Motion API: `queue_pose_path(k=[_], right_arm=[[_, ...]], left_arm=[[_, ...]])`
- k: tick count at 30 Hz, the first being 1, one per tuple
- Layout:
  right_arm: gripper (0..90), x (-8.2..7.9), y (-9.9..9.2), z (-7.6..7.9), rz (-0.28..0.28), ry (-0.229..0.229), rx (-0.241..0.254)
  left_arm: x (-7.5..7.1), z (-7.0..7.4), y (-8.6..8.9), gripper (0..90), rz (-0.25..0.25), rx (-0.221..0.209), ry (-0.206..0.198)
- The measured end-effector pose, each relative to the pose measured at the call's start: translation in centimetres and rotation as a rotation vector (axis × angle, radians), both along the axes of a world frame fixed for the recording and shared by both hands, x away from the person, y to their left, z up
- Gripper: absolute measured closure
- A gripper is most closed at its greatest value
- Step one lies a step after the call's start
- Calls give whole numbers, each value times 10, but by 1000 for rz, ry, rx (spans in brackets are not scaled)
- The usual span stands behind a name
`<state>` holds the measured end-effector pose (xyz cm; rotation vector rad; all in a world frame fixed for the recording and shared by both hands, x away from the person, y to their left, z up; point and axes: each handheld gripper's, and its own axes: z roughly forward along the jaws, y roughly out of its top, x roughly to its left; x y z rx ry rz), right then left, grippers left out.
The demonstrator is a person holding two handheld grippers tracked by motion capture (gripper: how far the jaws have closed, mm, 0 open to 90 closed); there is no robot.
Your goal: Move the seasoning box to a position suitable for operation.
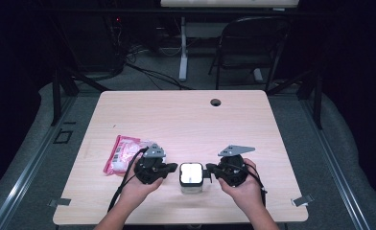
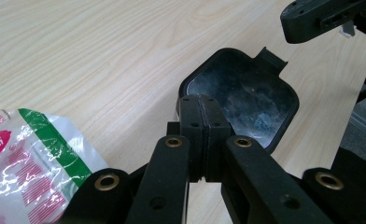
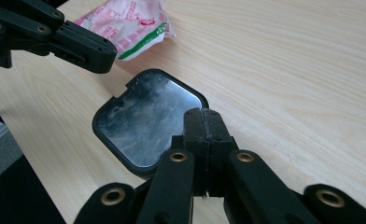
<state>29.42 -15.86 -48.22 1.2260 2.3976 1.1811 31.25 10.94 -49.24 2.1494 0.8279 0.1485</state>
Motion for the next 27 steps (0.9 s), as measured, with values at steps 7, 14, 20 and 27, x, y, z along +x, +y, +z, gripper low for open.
queue_pose_path(k=[7,14,20,27], right_arm=[[900,2,1,-5,2,23,-14],[900,2,2,-10,8,32,-30],[900,2,2,-12,3,27,-35],[900,1,5,-10,25,25,-23]], left_arm=[[-2,-6,-1,899,-15,11,23],[-4,-6,-3,889,-8,31,-5],[-6,-8,-4,893,-10,38,1],[-7,-10,-4,899,-22,46,7]])
